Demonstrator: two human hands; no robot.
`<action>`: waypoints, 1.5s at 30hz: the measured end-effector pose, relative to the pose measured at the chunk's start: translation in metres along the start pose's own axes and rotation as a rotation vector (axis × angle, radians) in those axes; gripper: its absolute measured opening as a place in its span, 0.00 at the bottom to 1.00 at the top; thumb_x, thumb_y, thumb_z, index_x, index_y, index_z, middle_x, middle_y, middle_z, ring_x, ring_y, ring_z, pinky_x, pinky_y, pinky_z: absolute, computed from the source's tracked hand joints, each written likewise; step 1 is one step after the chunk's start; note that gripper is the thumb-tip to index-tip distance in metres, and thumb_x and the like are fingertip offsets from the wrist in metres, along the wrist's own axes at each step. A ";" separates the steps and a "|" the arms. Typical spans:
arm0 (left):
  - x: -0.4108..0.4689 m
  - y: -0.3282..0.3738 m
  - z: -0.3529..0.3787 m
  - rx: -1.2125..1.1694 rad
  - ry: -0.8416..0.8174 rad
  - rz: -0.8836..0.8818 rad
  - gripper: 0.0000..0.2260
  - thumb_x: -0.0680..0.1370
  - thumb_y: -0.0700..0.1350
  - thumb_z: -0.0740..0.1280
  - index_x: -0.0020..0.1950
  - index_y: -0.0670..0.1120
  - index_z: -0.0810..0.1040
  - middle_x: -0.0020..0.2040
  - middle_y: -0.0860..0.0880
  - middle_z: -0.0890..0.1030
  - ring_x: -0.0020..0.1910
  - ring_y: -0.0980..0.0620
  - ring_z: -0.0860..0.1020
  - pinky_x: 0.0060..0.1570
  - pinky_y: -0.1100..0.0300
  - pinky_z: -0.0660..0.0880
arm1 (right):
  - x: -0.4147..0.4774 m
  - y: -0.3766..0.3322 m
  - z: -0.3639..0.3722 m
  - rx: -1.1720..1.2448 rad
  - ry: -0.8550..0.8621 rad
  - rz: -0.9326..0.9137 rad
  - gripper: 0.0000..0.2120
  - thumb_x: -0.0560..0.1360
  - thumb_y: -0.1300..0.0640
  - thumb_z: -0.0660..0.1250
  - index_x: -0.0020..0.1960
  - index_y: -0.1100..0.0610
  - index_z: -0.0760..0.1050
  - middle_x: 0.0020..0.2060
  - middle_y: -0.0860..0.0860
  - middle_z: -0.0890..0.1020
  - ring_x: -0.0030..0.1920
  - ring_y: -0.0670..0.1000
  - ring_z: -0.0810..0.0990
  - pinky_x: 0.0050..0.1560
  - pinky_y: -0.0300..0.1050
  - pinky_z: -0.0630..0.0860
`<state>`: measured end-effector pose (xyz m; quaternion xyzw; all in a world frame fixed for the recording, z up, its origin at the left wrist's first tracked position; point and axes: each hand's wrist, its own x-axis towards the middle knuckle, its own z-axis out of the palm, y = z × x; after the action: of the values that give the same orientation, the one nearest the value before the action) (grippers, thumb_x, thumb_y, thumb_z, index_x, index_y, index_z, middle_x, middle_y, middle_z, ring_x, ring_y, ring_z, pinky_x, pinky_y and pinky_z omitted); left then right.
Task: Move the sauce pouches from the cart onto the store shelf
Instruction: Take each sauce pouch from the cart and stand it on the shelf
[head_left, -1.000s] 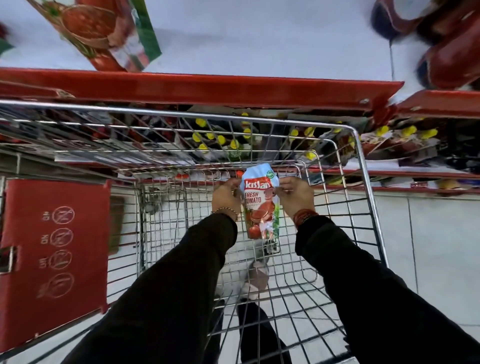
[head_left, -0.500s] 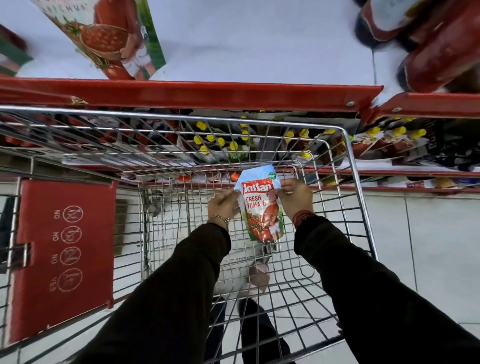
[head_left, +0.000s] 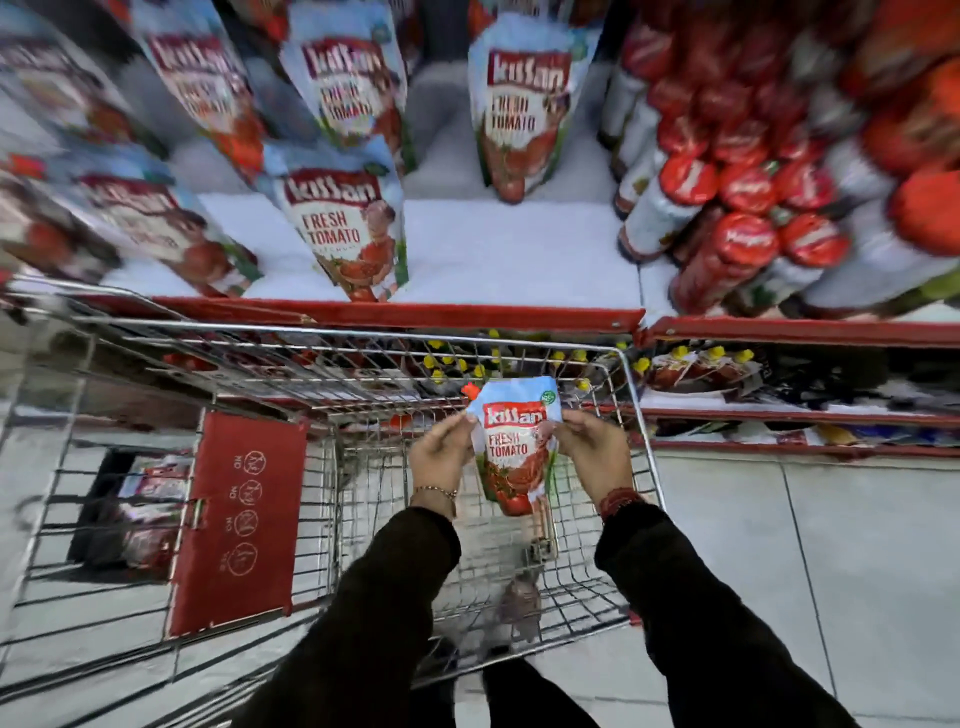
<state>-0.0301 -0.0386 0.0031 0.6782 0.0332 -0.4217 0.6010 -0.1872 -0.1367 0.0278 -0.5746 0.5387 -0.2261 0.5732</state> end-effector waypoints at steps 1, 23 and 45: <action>-0.010 0.014 0.001 -0.009 -0.020 0.039 0.05 0.68 0.50 0.77 0.39 0.51 0.85 0.48 0.43 0.87 0.51 0.41 0.81 0.55 0.46 0.79 | -0.005 -0.013 -0.003 0.031 0.001 -0.013 0.06 0.72 0.64 0.72 0.49 0.60 0.82 0.43 0.51 0.86 0.44 0.43 0.84 0.52 0.42 0.80; -0.062 0.226 0.070 0.063 -0.097 0.619 0.06 0.77 0.43 0.68 0.53 0.45 0.80 0.50 0.42 0.84 0.50 0.50 0.80 0.59 0.50 0.77 | 0.013 -0.226 -0.039 0.208 0.062 -0.330 0.08 0.74 0.64 0.69 0.44 0.51 0.80 0.41 0.51 0.84 0.46 0.52 0.82 0.55 0.48 0.79; -0.039 0.217 0.088 0.158 -0.016 0.584 0.12 0.79 0.42 0.64 0.62 0.41 0.76 0.56 0.45 0.82 0.51 0.53 0.79 0.50 0.66 0.74 | 0.041 -0.222 -0.029 0.068 0.014 -0.304 0.07 0.75 0.64 0.67 0.51 0.56 0.78 0.49 0.52 0.84 0.52 0.52 0.81 0.61 0.50 0.77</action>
<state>0.0183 -0.1547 0.2045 0.7004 -0.2008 -0.2374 0.6424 -0.1196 -0.2377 0.2205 -0.6280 0.4416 -0.3323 0.5478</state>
